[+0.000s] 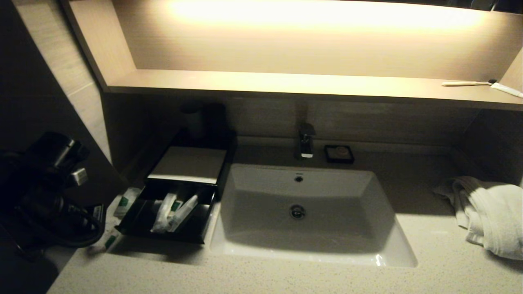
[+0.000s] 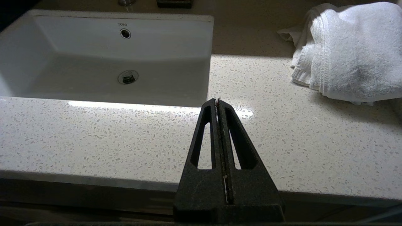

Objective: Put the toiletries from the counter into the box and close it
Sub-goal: Pick up the bathroom toiletry

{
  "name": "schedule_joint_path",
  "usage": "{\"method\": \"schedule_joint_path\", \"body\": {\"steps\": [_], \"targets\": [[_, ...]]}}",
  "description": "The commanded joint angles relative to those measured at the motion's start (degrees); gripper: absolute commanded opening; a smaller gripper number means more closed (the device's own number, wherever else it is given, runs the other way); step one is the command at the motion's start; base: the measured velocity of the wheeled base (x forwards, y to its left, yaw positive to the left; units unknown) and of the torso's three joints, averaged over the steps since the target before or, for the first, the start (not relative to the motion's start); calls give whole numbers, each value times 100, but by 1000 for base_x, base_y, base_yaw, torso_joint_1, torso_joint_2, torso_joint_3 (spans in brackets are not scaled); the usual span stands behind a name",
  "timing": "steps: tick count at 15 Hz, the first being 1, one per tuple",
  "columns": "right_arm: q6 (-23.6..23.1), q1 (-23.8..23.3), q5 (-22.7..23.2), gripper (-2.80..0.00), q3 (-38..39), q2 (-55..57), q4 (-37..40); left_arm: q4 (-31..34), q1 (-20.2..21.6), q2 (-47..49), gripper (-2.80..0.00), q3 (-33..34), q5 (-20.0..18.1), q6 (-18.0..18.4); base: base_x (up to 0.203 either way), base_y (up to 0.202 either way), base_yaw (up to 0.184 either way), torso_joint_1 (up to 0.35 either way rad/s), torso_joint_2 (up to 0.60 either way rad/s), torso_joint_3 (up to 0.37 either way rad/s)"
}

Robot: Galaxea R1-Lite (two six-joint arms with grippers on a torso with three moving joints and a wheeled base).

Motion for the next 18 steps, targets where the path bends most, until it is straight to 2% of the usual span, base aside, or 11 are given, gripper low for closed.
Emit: {"method": "schedule_joint_path", "body": {"steps": [1,3,6,11,15,16,18], "targets": [[-1,0,4,-280,0,0,-1,-19,25,120,-280,2,16,1,0,0,0,0,0,0],[-1,0,4,-280,0,0,-1,-56,66,240,-280,-2,35,97,0,0,0,0,0,0],[-1,0,4,-280,0,0,-1,-87,251,298,-280,-41,60,546,0,0,0,0,0,0],[-1,0,4,-280,0,0,-1,-118,792,563,-280,-316,54,586,0,0,0,0,0,0],[-1,0,4,-280,0,0,-1,-215,1185,894,-280,-307,22,807,0,0,0,0,0,0],[-1,-1,4,-280,0,0,-1,-224,1186,917,0,-307,14,813,0,0,0,0,0,0],[-1,0,4,-280,0,0,-1,-290,1186,947,0,-292,0,809,0,0,0,0,0,0]]}}
